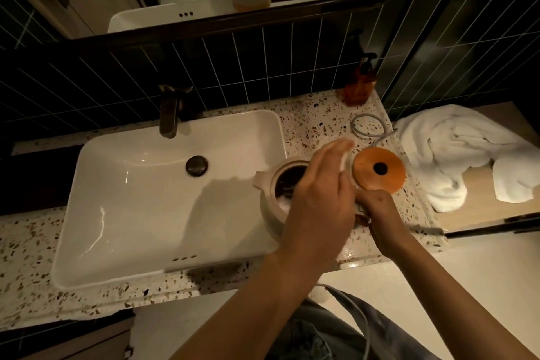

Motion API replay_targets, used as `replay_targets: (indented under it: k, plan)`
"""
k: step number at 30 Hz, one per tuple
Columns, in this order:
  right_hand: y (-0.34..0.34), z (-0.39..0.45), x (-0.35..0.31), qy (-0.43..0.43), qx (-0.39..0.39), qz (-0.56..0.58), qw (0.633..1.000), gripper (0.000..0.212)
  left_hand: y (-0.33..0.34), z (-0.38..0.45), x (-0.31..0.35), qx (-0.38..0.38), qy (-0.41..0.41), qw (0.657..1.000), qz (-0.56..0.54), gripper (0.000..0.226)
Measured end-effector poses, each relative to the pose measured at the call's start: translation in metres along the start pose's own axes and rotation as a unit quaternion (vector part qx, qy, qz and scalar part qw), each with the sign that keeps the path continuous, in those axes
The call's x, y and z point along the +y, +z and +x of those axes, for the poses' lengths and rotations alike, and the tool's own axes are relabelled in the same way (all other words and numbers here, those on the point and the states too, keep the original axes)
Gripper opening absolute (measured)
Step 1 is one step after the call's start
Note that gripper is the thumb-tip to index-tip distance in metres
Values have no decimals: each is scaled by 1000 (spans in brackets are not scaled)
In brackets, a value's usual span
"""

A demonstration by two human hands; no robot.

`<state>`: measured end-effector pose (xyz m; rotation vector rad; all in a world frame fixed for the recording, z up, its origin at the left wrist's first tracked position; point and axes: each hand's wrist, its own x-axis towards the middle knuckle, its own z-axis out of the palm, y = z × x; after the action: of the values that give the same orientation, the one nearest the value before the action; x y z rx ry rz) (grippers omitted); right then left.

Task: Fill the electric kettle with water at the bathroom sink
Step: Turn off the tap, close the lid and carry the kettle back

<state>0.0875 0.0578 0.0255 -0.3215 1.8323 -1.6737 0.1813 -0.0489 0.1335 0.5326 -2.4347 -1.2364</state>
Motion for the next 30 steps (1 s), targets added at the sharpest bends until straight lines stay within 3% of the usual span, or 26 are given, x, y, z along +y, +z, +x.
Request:
replay_targets:
  k: [5, 8, 10, 13, 18, 25, 30]
  plan:
    - [-5, 0, 1, 18, 7, 16, 1000, 45, -9, -7, -47, 70, 33, 988, 133, 40]
    - [-4, 1, 3, 6, -14, 14, 1000, 67, -12, -9, -57, 88, 42, 983, 154, 40]
    - [-6, 2, 3, 4, -17, 16, 1000, 63, -12, -8, -57, 68, 24, 984, 165, 44]
    - [-11, 1, 2, 7, -29, 29, 999, 40, -11, -8, -64, 8, -3, 973, 232, 50]
    - [-14, 2, 2, -1, -39, 48, 998, 28, -9, -16, -81, -68, -36, 945, 318, 60]
    - [-9, 1, 0, 8, -37, 40, 998, 32, -12, -17, -87, -83, -41, 949, 300, 62]
    - [-8, 0, 0, 14, -30, 43, 999, 29, -22, -18, -93, -62, -50, 987, 138, 82]
